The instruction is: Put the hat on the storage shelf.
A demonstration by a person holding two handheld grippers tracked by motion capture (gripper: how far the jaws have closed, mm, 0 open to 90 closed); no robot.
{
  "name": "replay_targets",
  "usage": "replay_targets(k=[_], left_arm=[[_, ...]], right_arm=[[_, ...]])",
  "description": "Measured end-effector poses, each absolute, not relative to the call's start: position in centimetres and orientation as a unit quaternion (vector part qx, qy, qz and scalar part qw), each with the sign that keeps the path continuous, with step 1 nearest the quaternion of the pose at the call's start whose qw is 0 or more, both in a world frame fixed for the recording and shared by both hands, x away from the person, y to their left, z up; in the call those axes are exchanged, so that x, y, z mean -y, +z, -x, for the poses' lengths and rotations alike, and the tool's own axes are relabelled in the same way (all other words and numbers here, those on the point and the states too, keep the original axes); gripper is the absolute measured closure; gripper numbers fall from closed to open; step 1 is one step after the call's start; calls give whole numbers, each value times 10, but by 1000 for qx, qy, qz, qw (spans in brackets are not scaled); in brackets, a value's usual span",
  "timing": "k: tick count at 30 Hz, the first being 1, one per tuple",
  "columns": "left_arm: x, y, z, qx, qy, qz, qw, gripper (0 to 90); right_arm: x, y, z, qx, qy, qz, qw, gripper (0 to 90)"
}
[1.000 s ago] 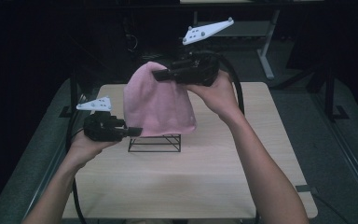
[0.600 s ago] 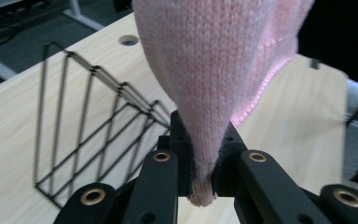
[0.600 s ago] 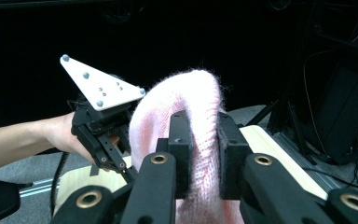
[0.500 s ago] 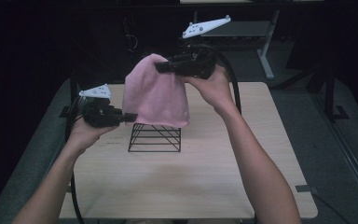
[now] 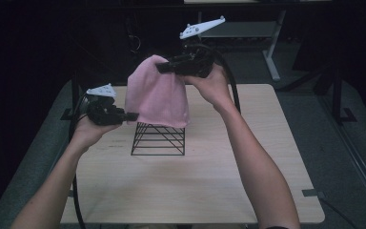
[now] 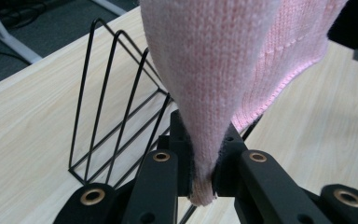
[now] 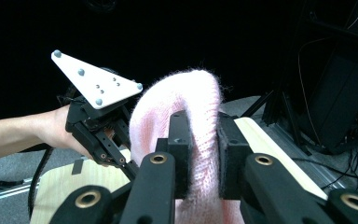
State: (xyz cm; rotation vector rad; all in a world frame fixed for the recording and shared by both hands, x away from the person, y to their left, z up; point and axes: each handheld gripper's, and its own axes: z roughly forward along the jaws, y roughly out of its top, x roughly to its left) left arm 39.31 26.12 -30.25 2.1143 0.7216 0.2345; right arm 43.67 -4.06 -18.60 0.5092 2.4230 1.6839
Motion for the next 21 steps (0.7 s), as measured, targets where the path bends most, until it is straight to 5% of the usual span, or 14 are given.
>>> replay_targets(k=[21], left_arm=[[-261, -318, -392, -283, 95, -863, 407, 801]], right_arm=[[32, -202, -438, -814, 558, -155, 49, 783]])
